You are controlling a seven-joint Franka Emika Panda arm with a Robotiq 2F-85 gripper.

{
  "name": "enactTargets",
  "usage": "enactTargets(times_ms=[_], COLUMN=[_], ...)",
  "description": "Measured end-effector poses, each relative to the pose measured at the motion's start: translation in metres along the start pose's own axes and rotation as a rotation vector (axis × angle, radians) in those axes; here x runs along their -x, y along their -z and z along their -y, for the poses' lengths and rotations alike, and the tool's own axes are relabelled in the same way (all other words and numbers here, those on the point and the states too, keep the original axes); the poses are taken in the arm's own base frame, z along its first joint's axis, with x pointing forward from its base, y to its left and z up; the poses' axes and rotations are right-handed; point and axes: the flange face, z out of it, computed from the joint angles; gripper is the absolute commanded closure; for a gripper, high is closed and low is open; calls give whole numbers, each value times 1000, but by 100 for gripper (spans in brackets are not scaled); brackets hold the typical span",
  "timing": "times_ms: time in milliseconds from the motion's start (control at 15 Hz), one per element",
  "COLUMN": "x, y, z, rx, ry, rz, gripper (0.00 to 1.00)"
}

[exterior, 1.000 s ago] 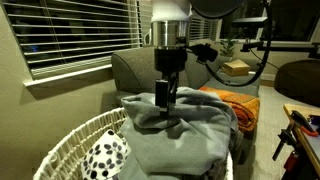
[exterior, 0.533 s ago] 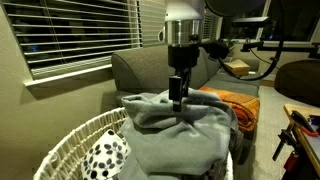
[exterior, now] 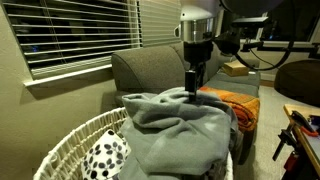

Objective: Put the fleece inside the basket

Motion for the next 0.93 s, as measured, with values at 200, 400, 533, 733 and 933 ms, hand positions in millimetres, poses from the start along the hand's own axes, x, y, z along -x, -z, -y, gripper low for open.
enactTargets(times_ms=[200, 400, 533, 733, 933], x=[7, 12, 15, 16, 18], y=[-9, -17, -22, -26, -31], z=[-8, -17, -29, -50, -71], rx=[24, 47, 57, 74, 89], ry=[-20, -42, -57, -80, -103], rz=[16, 30, 40, 47, 55], gripper=[0, 0, 0, 0, 0])
